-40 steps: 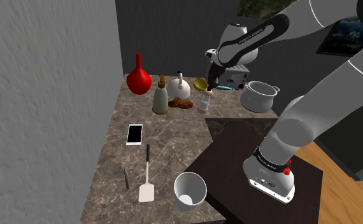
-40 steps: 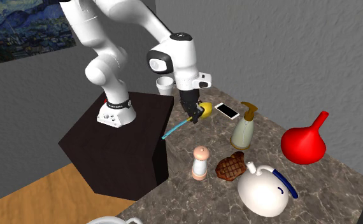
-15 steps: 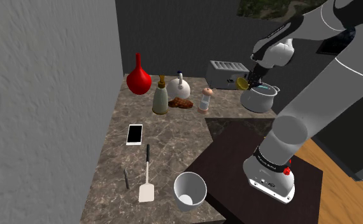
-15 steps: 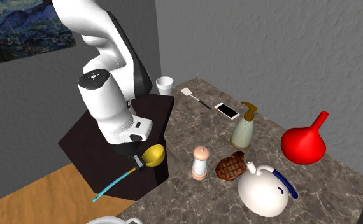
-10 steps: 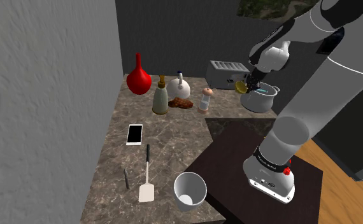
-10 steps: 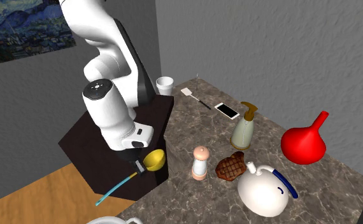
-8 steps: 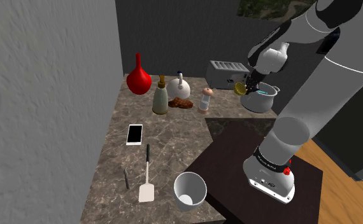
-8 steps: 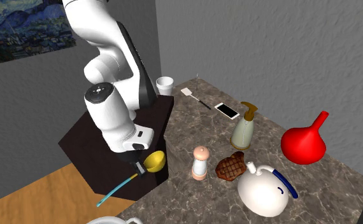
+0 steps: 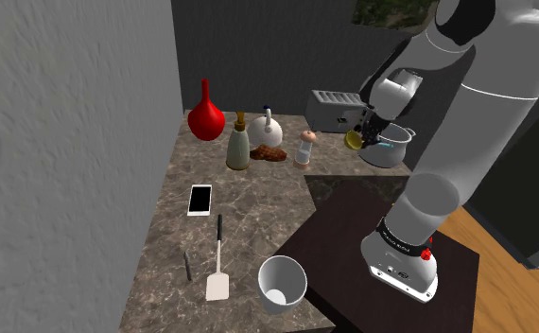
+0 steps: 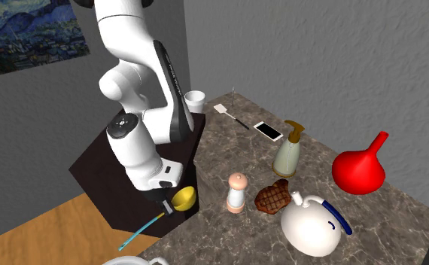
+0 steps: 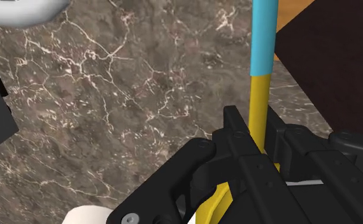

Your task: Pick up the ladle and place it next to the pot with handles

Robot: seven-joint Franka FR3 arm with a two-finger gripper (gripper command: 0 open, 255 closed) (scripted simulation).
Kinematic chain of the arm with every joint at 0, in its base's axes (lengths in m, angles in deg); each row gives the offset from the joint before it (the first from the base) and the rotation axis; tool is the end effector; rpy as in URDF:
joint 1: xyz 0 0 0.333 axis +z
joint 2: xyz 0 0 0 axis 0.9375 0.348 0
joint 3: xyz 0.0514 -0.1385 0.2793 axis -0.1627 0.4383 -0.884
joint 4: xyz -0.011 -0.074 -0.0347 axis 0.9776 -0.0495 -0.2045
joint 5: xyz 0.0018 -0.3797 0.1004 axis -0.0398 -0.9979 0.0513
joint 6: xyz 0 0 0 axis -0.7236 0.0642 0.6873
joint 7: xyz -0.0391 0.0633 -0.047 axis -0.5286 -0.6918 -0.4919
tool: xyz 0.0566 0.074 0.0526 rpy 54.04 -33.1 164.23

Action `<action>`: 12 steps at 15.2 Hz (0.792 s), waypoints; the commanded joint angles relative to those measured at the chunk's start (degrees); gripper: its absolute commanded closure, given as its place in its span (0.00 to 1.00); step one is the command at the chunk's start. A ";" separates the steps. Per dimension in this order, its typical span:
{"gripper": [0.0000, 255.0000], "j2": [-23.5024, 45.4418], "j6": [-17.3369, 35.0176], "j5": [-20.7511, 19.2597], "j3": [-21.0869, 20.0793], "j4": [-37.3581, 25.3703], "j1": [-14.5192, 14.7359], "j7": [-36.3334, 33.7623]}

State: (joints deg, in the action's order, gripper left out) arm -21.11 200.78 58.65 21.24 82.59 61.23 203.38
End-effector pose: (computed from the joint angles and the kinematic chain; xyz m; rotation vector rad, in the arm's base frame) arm 0.2505 -0.4005 0.2572 2.7644 1.2248 0.2078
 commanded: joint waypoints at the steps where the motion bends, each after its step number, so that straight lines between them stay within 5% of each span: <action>1: 1.00 2.46 0.73 4.80 -1.77 -0.46 -1.12 3.55; 12: 1.00 12.95 4.16 23.91 -12.94 -3.40 -9.47 18.33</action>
State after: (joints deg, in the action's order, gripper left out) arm -9.01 204.55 80.82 9.35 79.40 52.60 220.28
